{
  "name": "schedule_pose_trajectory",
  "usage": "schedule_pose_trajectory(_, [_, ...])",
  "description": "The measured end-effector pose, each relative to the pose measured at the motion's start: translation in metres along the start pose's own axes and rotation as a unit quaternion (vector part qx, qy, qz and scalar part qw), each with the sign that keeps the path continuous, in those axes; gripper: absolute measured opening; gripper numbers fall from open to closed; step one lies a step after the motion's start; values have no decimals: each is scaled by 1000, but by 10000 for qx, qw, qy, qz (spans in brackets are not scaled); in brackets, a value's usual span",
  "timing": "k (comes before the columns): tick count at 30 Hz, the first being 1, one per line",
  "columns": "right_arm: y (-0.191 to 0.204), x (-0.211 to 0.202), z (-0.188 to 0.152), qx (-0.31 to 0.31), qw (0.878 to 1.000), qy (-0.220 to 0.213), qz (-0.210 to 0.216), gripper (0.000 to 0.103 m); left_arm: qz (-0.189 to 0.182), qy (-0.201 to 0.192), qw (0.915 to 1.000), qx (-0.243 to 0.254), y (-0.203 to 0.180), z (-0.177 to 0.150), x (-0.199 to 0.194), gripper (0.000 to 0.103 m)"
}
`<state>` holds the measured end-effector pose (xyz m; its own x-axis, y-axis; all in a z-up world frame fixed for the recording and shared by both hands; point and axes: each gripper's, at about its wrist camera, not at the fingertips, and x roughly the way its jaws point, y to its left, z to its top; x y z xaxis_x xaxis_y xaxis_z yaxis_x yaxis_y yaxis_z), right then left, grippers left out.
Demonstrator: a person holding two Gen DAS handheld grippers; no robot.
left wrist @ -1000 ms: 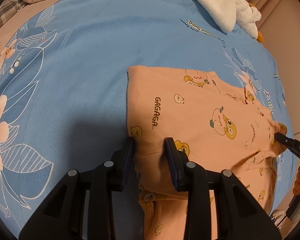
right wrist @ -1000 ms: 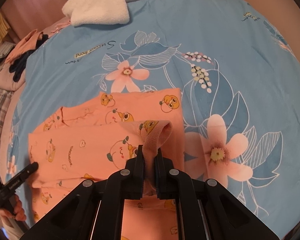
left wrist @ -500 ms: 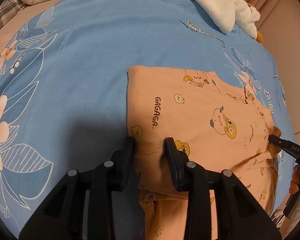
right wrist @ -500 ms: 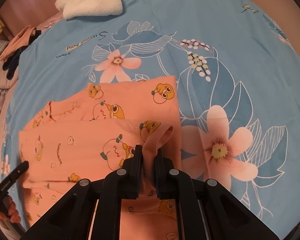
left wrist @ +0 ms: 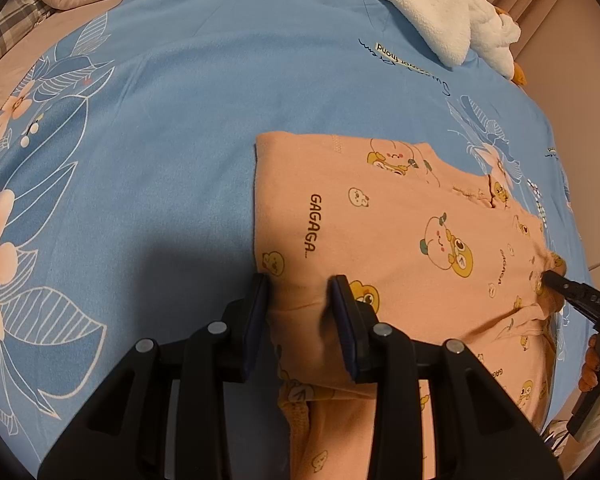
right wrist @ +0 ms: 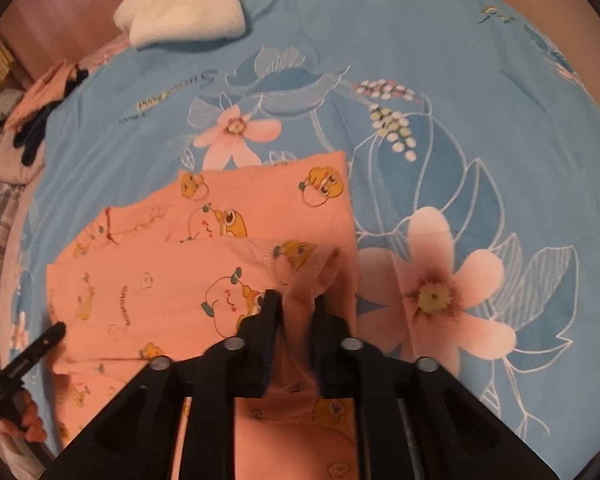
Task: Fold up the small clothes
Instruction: 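Fold the grasped side over the body with the right gripper, then open the right gripper and release the folded side onto the body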
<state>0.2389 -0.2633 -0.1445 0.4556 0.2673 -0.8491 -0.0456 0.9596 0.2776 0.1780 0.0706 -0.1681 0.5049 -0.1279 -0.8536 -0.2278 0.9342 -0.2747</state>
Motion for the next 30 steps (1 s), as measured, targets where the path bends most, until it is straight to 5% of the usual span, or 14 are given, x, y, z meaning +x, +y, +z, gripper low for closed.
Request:
schedule_pose_trajectory(4, [-14,-19,-2,122,9994,-283,-158,28,-1,-6,10000,3,0,0,0,35])
schedule_pose_trajectory(13, [-18,-16,-23,449,9967,26,678,28,12,-23,10000,-3,0,0,1,35])
schedule_pose_trajectory(15, [-14,-9,-26,420,9975,60,567,28,8,-23,10000,-6,0,0,1,35])
schedule_pose_trajectory(19, [-16,-6,-27,421,9978,74,512,4,1,-22,10000,-6,1,0,1,35])
schedule_pose_trajectory(25, [-20,-28,-24,329,9979,-279,488,3,12,-32,10000,6,0,0,1,35])
schedule_pose_trajectory(30, [-18,-4,-27,224,9995,10,214,3,-2,-18,10000,-40,1,0,1,35])
